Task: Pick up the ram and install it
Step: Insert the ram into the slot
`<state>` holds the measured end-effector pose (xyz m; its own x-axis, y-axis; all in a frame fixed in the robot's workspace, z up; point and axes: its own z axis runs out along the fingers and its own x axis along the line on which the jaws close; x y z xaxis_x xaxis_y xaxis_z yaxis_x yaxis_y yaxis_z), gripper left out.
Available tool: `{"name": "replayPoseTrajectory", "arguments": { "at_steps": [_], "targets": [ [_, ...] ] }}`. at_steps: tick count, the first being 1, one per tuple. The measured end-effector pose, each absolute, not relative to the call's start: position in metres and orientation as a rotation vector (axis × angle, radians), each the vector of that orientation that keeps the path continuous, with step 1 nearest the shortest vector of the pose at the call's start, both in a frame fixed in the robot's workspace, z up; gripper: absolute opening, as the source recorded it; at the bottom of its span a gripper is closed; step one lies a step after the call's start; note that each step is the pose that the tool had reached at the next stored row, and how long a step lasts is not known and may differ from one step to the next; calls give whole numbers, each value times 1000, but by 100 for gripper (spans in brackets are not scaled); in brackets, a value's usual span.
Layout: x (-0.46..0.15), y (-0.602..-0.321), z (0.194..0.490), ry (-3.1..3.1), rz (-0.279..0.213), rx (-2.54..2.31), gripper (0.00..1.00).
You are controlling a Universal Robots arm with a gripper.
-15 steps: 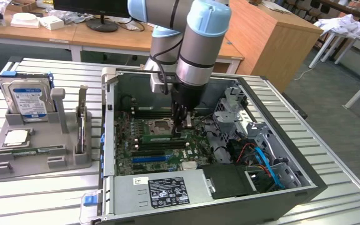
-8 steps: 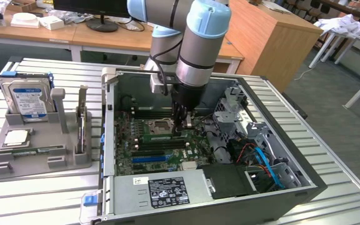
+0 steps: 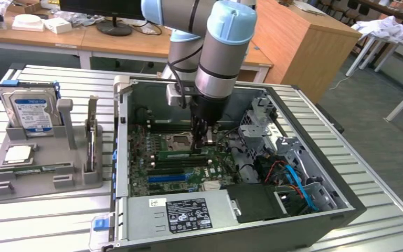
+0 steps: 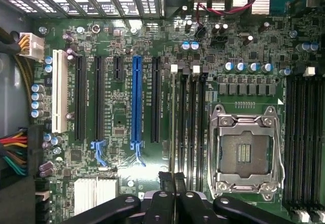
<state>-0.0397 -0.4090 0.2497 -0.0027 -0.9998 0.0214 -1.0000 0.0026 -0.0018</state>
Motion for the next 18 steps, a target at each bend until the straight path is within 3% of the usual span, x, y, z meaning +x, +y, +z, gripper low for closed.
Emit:
{"name": "replayPoseTrajectory", "arguments": {
  "at_steps": [18],
  "targets": [
    [-43, -411, 241, -2223, 4, 2217, 12]
  ]
}}
